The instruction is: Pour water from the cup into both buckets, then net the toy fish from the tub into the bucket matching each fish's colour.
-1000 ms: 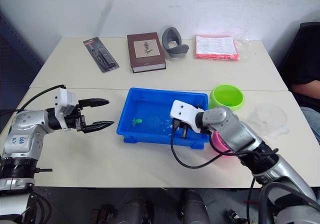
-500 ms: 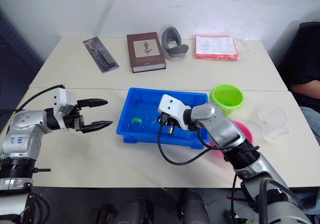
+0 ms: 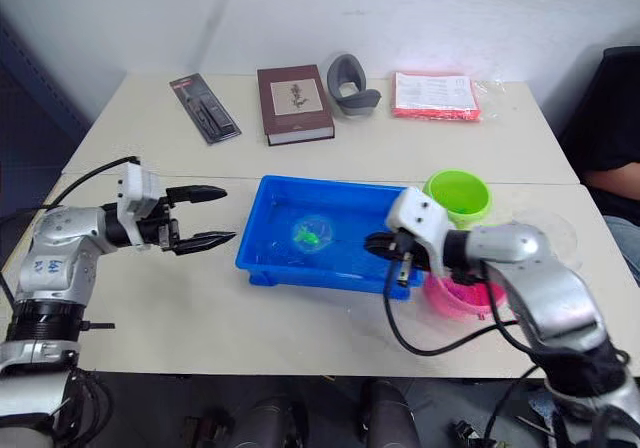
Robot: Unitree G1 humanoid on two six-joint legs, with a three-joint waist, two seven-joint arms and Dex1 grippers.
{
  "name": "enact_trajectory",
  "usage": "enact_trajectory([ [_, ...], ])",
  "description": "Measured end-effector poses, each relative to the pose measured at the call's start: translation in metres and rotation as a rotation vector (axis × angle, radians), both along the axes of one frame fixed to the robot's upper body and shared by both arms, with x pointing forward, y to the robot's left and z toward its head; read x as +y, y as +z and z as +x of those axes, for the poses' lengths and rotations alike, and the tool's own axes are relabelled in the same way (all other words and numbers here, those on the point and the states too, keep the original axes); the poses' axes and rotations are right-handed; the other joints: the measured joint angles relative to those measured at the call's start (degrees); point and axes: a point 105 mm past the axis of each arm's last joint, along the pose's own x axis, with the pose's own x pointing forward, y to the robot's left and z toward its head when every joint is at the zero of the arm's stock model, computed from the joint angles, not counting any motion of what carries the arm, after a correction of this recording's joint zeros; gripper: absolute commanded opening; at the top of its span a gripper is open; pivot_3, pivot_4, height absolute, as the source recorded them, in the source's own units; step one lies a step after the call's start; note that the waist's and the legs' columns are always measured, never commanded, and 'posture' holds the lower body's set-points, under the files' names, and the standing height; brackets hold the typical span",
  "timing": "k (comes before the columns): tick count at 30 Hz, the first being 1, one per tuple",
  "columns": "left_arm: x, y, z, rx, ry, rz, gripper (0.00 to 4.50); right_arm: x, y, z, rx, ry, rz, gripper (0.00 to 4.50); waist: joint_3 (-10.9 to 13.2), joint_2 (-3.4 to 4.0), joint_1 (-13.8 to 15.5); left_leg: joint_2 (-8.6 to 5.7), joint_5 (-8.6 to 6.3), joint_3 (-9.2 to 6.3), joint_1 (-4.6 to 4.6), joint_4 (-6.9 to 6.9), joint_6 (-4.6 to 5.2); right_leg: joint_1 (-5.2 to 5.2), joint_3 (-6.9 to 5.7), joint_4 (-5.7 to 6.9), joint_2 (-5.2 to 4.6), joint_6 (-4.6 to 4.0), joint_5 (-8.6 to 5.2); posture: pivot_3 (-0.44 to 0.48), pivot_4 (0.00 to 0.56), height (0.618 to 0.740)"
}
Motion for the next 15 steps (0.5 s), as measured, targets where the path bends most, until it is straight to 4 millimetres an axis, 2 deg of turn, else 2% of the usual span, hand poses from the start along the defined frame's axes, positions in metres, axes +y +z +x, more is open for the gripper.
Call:
enact_trajectory([
  [3,-0.013,0.003,0.002,-0.009,-0.045,-0.013,4.46,-0.022,0.006,-0.010,-0.024,-0.086,0.052,0.00,0.0,-0.01,0.1,0.01,0.00,-0.01,0.01,-0.01,0.00,0.00,0.01,0.01,0.06,0.00,0.00,0.000,0.150,0.740],
  [9,-0.026,0.005,0.007,-0.006,-0.087,-0.030,4.46,-0.061,0.012,-0.025,-0.098,-0.218,0.047,0.00,0.0,-0.03,0.7,0.00,0.00,0.06,0.08,-0.03,0.00,0.06,0.11,-0.01,0.11,0.00,0.00,0.000,0.150,0.740],
  [15,-0.041,-0.001,0.011,0.014,-0.125,-0.056,4.46,-0.115,0.024,-0.037,-0.252,-0.448,0.024,0.00,0.0,-0.06,1.1,0.00,0.00,0.10,0.13,-0.03,0.00,0.09,0.20,-0.01,0.17,0.01,0.00,0.000,0.150,0.740],
])
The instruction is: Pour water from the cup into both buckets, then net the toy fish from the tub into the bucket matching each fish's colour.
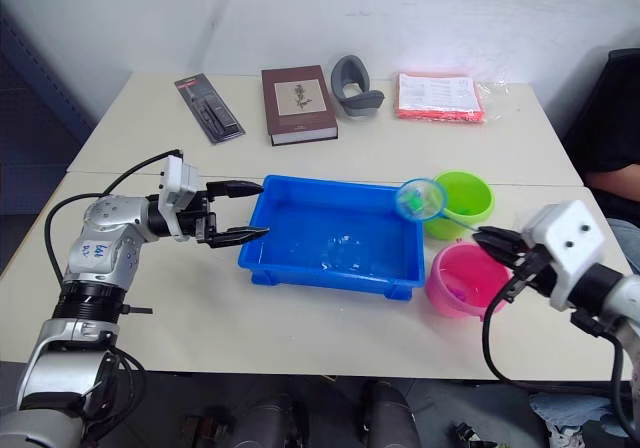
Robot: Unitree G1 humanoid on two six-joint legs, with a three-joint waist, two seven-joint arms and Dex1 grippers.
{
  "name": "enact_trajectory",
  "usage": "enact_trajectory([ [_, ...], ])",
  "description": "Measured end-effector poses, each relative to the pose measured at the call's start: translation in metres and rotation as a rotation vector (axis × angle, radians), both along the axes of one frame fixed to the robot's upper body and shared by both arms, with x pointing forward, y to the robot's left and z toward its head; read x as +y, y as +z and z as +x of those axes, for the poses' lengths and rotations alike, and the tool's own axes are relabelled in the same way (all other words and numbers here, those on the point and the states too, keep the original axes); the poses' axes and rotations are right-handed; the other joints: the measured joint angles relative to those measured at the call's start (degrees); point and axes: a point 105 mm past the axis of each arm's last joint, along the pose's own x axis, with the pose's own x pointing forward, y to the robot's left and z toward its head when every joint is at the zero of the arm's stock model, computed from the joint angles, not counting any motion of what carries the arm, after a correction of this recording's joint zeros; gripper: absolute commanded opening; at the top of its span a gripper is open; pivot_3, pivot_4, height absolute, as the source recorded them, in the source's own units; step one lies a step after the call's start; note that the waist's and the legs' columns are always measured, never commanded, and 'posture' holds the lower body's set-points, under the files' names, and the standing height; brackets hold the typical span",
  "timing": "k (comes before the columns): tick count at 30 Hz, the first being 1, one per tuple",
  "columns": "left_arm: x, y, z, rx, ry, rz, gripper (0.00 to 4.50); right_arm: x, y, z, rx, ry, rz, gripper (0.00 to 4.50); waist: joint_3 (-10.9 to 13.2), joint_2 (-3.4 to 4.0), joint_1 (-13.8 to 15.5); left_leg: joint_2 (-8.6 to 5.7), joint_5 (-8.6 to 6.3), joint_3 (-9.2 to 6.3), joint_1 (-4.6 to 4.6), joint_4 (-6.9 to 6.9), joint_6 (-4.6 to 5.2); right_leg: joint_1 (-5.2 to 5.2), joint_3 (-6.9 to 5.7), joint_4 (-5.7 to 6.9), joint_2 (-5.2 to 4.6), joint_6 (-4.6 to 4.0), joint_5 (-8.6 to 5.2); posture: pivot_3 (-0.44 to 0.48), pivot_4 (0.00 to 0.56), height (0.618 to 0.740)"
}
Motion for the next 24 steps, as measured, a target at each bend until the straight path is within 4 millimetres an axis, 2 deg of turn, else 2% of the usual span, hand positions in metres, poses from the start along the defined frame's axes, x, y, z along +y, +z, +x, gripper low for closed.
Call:
enact_trajectory([
  [2,-0.007,0.001,0.000,-0.004,-0.024,-0.006,4.46,-0.019,0.000,-0.001,-0.044,-0.080,-0.034,0.00,0.0,0.00,0.0,-0.01,0.00,0.03,0.02,0.00,0.00,0.00,0.04,0.00,0.00,0.00,0.00,0.000,0.150,0.740],
  [6,-0.011,0.001,0.000,-0.003,-0.039,-0.015,4.46,-0.041,0.002,0.000,-0.087,-0.169,-0.069,0.00,0.0,0.00,0.0,0.00,0.00,0.07,0.06,-0.01,0.00,0.01,0.08,0.01,0.03,0.00,0.00,0.000,0.150,0.740],
  [10,-0.025,-0.002,-0.002,0.016,-0.085,-0.031,4.46,-0.067,-0.002,0.005,-0.134,-0.283,-0.148,0.00,0.0,0.00,-0.1,0.01,0.00,0.12,0.08,-0.01,0.00,0.01,0.15,0.02,0.06,0.00,0.00,0.000,0.150,0.740],
  [12,-0.031,-0.001,-0.001,0.016,-0.097,-0.044,4.46,-0.073,-0.003,0.010,-0.155,-0.301,-0.223,0.00,0.0,0.00,-0.1,0.01,0.01,0.14,0.09,-0.01,0.00,0.00,0.19,0.02,0.07,0.00,0.00,0.000,0.150,0.740],
  [14,-0.036,0.002,0.001,0.011,-0.108,-0.053,4.46,-0.072,-0.008,0.018,-0.172,-0.276,-0.345,0.00,0.0,0.00,-0.2,0.04,0.01,0.16,0.12,-0.03,-0.02,0.00,0.23,0.02,0.11,0.00,0.00,0.000,0.150,0.740],
  [16,-0.039,0.002,0.001,0.009,-0.117,-0.060,4.46,-0.071,-0.011,0.023,-0.186,-0.266,-0.391,0.00,0.0,0.01,-0.2,0.04,0.02,0.18,0.12,-0.03,-0.02,0.00,0.26,0.02,0.11,0.00,0.00,0.000,0.150,0.740],
  [17,-0.041,0.002,0.001,0.011,-0.120,-0.065,4.46,-0.069,-0.012,0.028,-0.207,-0.253,-0.447,0.00,0.0,0.02,-0.3,0.04,0.02,0.22,0.12,-0.03,-0.02,-0.02,0.29,0.03,0.10,0.00,0.00,0.000,0.150,0.740],
  [21,-0.051,0.000,0.001,0.007,-0.129,-0.091,4.46,-0.066,0.003,0.044,-0.370,-0.175,-0.879,0.00,0.0,0.04,-0.1,0.06,0.03,0.23,0.13,-0.05,-0.04,-0.02,0.43,0.01,0.09,0.02,0.00,0.000,0.150,0.740],
  [24,-0.057,0.000,0.002,0.002,-0.129,-0.112,4.46,-0.067,0.000,0.048,-0.460,-0.076,-1.135,0.00,0.0,0.15,0.0,0.00,0.05,0.24,0.09,-0.05,-0.04,-0.03,0.51,-0.01,0.00,0.05,0.02,0.000,0.150,0.740],
])
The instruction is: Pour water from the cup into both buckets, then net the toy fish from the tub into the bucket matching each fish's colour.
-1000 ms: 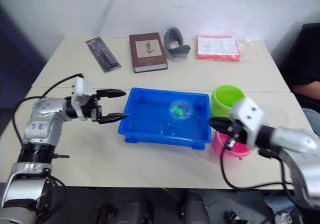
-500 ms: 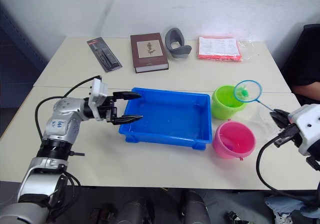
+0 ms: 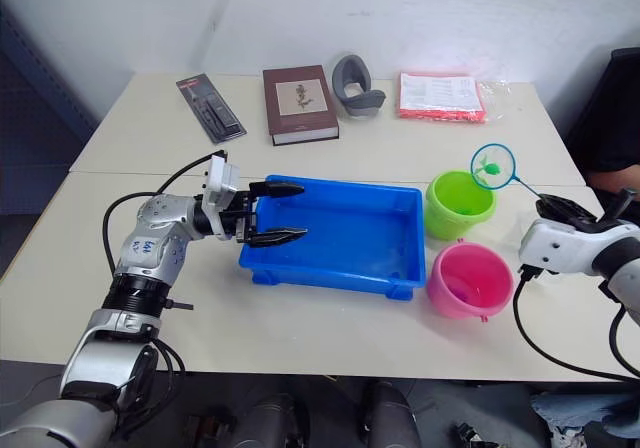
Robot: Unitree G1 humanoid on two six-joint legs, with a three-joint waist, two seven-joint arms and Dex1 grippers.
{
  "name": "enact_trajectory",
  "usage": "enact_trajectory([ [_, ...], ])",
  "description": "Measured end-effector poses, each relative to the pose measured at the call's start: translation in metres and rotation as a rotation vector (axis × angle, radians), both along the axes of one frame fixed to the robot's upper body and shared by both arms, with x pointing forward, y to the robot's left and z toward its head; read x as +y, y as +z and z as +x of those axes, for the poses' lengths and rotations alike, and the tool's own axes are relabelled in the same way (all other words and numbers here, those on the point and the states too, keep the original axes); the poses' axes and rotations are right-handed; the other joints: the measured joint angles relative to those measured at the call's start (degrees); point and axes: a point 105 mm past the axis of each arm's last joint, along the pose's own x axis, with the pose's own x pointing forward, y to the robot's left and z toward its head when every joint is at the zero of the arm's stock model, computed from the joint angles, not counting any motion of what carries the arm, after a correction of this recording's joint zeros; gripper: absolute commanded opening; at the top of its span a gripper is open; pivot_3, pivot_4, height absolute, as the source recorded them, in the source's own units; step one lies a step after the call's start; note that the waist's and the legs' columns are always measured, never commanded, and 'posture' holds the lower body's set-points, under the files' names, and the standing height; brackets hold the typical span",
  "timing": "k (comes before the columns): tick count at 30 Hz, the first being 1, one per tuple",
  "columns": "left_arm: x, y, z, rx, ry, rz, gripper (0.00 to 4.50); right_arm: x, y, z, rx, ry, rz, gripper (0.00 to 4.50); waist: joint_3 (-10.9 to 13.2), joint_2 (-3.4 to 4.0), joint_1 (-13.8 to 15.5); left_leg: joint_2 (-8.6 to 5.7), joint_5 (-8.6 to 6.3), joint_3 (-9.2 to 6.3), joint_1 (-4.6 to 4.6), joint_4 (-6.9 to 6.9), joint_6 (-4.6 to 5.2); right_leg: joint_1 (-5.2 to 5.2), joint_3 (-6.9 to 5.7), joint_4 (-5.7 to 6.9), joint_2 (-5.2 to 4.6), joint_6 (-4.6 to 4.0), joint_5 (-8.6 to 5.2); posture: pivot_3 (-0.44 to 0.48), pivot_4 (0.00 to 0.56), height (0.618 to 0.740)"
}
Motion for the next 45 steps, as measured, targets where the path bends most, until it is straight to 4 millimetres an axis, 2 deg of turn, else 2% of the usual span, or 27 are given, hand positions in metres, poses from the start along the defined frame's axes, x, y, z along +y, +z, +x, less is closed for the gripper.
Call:
enact_trajectory([
  [5,-0.012,-0.001,0.000,0.008,-0.009,-0.039,4.46,0.001,-0.005,-0.002,-0.039,0.115,-0.174,0.00,0.0,-0.02,-0.2,0.06,0.03,0.02,0.01,-0.06,-0.06,-0.01,0.17,-0.03,0.10,0.00,0.00,0.000,0.150,0.740],
  [12,-0.022,0.000,0.000,0.000,-0.015,-0.073,4.46,-0.012,0.000,0.000,-0.110,0.141,-0.232,0.00,0.0,-0.01,-0.4,0.10,0.07,0.34,0.03,-0.11,-0.12,0.00,0.33,-0.06,0.14,0.00,0.00,0.000,0.150,0.740],
  [16,-0.022,0.000,0.000,-0.009,-0.012,-0.075,4.46,-0.007,0.003,-0.002,-0.123,0.170,-0.176,0.00,0.0,-0.01,-0.6,0.10,0.07,0.40,0.04,-0.14,-0.12,0.00,0.37,-0.06,0.15,0.00,0.00,0.000,0.150,0.740],
  [19,-0.017,0.000,0.000,-0.011,-0.002,-0.063,4.46,0.005,0.010,-0.006,-0.134,0.191,0.077,0.00,0.0,-0.04,-0.8,0.13,0.07,0.38,0.06,-0.15,-0.13,0.03,0.35,-0.08,0.20,0.00,0.00,0.000,0.150,0.740],
  [25,0.028,0.000,-0.003,0.041,0.044,-0.052,4.46,0.055,0.013,-0.024,0.063,0.332,0.767,0.00,0.0,-0.07,-1.4,0.17,0.07,-0.10,0.05,-0.07,-0.13,0.04,0.27,-0.03,0.17,-0.01,0.00,0.000,0.150,0.740],
  [29,0.052,0.013,-0.019,0.031,0.017,-0.018,4.46,0.090,0.009,-0.039,0.315,0.439,1.071,0.00,0.0,-0.07,-1.2,0.16,0.05,-0.21,0.03,-0.05,-0.08,0.06,0.24,-0.03,0.07,-0.01,0.00,0.000,0.150,0.740],
  [31,0.066,0.012,-0.029,0.028,0.013,0.042,4.46,0.117,0.009,-0.052,0.470,0.542,1.204,0.00,0.0,-0.06,-1.2,0.15,0.05,-0.26,0.05,-0.06,-0.07,0.08,0.20,-0.04,0.04,-0.04,-0.01,0.000,0.150,0.740],
  [33,0.085,0.004,-0.040,0.052,0.032,0.117,4.46,0.151,-0.008,-0.068,0.694,0.616,1.255,0.00,0.0,-0.08,-1.2,0.17,0.03,-0.35,0.05,-0.06,-0.08,0.12,0.11,-0.05,0.01,-0.08,-0.03,0.000,0.150,0.740],
  [35,0.099,-0.004,-0.049,0.085,0.057,0.160,4.46,0.169,-0.028,-0.073,0.816,0.618,1.235,0.00,0.0,-0.12,-1.3,0.14,0.01,-0.33,0.05,-0.03,-0.04,0.12,0.12,-0.05,-0.03,-0.09,-0.04,0.000,0.150,0.740],
  [39,0.127,-0.026,-0.071,0.149,0.085,0.258,4.46,0.196,-0.056,-0.077,0.969,0.653,1.141,0.00,0.0,-0.13,-1.3,0.11,-0.03,-0.29,0.03,-0.05,0.01,0.05,0.13,-0.04,-0.09,-0.12,-0.05,0.000,0.150,0.740],
  [41,0.141,-0.041,-0.089,0.197,0.090,0.321,4.46,0.213,-0.070,-0.080,1.055,0.695,1.075,0.00,0.0,-0.23,-1.4,0.16,-0.06,-0.31,0.02,-0.06,-0.04,0.02,0.08,-0.04,-0.15,-0.19,-0.10,0.000,0.150,0.740],
  [45,0.149,-0.049,-0.105,0.229,0.102,0.363,4.46,0.228,-0.113,-0.076,1.179,0.658,0.984,0.00,0.0,-0.25,-1.1,0.05,-0.06,-0.37,-0.02,-0.02,0.00,0.01,-0.08,-0.05,-0.30,-0.24,-0.12,0.000,0.150,0.740],
])
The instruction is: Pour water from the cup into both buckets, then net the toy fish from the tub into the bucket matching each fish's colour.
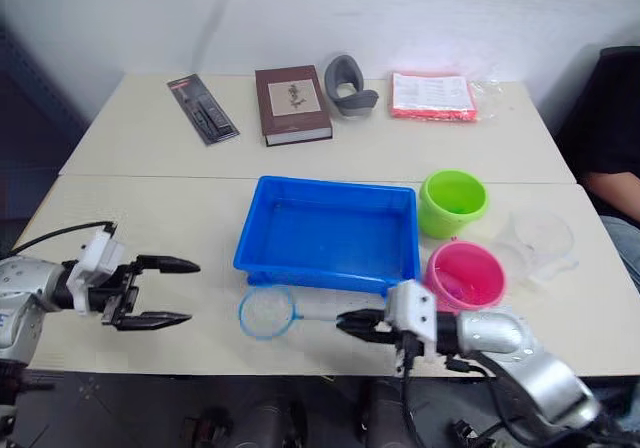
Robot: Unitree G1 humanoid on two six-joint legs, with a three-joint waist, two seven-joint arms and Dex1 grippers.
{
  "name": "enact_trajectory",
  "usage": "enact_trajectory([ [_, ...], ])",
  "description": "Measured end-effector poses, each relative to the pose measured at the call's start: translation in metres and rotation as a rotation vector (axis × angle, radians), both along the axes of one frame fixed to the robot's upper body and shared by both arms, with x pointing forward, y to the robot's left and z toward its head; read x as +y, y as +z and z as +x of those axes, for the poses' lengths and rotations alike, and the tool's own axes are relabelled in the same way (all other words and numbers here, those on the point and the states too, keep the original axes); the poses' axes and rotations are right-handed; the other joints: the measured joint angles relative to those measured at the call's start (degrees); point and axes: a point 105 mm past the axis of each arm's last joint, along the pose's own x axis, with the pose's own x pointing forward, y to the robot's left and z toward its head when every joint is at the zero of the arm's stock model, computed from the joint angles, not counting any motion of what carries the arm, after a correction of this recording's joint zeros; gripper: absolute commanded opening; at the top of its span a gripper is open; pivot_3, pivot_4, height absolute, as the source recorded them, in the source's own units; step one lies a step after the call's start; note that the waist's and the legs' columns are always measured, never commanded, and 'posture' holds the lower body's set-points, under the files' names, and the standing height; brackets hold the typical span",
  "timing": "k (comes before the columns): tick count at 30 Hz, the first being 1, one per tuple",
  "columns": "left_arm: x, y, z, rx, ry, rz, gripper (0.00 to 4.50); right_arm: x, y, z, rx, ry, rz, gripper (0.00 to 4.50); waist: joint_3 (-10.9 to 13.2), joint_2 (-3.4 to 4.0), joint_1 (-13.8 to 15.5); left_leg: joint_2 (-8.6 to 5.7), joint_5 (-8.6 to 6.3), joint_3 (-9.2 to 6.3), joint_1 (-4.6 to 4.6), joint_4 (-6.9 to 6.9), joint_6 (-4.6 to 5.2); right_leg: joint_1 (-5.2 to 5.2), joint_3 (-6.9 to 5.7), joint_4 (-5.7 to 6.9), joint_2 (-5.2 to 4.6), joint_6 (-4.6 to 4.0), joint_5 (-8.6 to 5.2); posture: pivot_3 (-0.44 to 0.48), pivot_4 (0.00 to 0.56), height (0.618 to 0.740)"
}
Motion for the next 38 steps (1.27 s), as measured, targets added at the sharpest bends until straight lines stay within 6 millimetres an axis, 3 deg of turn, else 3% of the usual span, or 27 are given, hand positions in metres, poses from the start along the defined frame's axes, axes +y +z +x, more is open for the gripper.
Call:
enact_trajectory([
  [8,-0.010,0.001,-0.008,0.002,-0.024,0.006,4.46,0.005,-0.036,0.017,-0.007,0.013,-0.089,0.00,0.0,0.01,-0.4,0.02,0.00,0.03,-0.01,-0.01,0.00,-0.01,-0.25,0.15,-0.27,-0.01,0.00,0.000,0.150,0.740],
  [12,-0.013,0.002,-0.006,-0.010,-0.019,0.003,4.50,0.009,-0.040,0.018,0.032,0.004,-0.081,1.55,0.0,0.02,-0.4,0.02,0.00,0.05,0.01,-0.01,-0.01,-0.01,-0.49,0.19,-0.27,-0.01,-0.01,0.000,0.150,0.740],
  [14,-0.013,0.002,-0.005,-0.008,-0.016,0.004,4.50,0.010,-0.038,0.016,0.039,0.018,-0.076,2.67,0.0,0.03,-0.4,0.02,0.00,0.05,0.00,-0.01,-0.01,-0.01,-0.55,0.18,-0.28,-0.01,-0.01,0.000,0.150,0.740],
  [17,-0.013,0.002,-0.003,-0.014,-0.019,0.007,4.50,0.009,-0.022,0.010,0.028,0.028,-0.033,4.29,0.0,0.04,-0.3,0.01,0.00,0.00,-0.01,0.00,-0.01,0.01,-0.55,0.16,-0.30,-0.01,-0.01,0.000,0.150,0.740],
  [18,-0.012,0.003,-0.002,-0.016,-0.016,0.007,4.50,0.005,-0.013,0.006,0.023,0.038,-0.025,4.44,0.0,0.06,-0.1,-0.02,0.00,-0.03,-0.02,0.00,-0.01,0.02,-0.55,0.15,-0.34,-0.01,0.00,0.000,0.150,0.740],
  [23,-0.003,-0.002,0.003,-0.027,0.047,0.057,4.50,-0.019,0.036,-0.029,0.019,0.055,0.084,4.44,0.0,0.04,0.0,0.00,-0.02,-0.20,-0.05,-0.07,-0.01,0.12,-0.54,0.01,-0.36,-0.01,0.00,0.000,0.150,0.740],
  [26,0.013,-0.015,-0.001,-0.075,0.103,0.159,4.50,-0.057,0.058,-0.051,-0.026,-0.045,0.032,4.44,0.0,0.07,0.5,-0.03,-0.03,-0.18,0.00,-0.17,0.00,0.17,-0.52,-0.06,-0.37,0.00,0.00,0.000,0.150,0.740],
  [29,0.032,-0.026,-0.007,-0.090,0.149,0.206,4.50,-0.097,0.065,-0.063,-0.050,-0.193,-0.066,4.44,-0.1,-0.18,0.6,0.03,-0.06,-0.10,0.08,-0.20,0.03,0.18,-0.51,-0.20,-0.32,0.00,0.00,0.000,0.150,0.740],
  [33,0.060,-0.044,-0.013,-0.074,0.257,0.255,4.50,-0.132,0.072,-0.089,-0.086,-0.324,-0.115,4.44,-0.2,-0.21,1.1,0.05,-0.10,-0.07,0.20,-0.25,0.06,0.23,-0.28,-0.31,-0.35,-0.01,0.00,0.000,0.150,0.740],
  [38,0.069,-0.052,-0.009,-0.125,0.341,0.277,4.50,-0.178,0.065,-0.105,-0.123,-0.435,-0.209,4.44,-0.2,-0.30,1.1,0.02,-0.38,0.12,0.53,-0.31,0.20,0.42,-0.04,-0.35,-0.50,0.00,0.00,0.000,0.150,0.740],
])
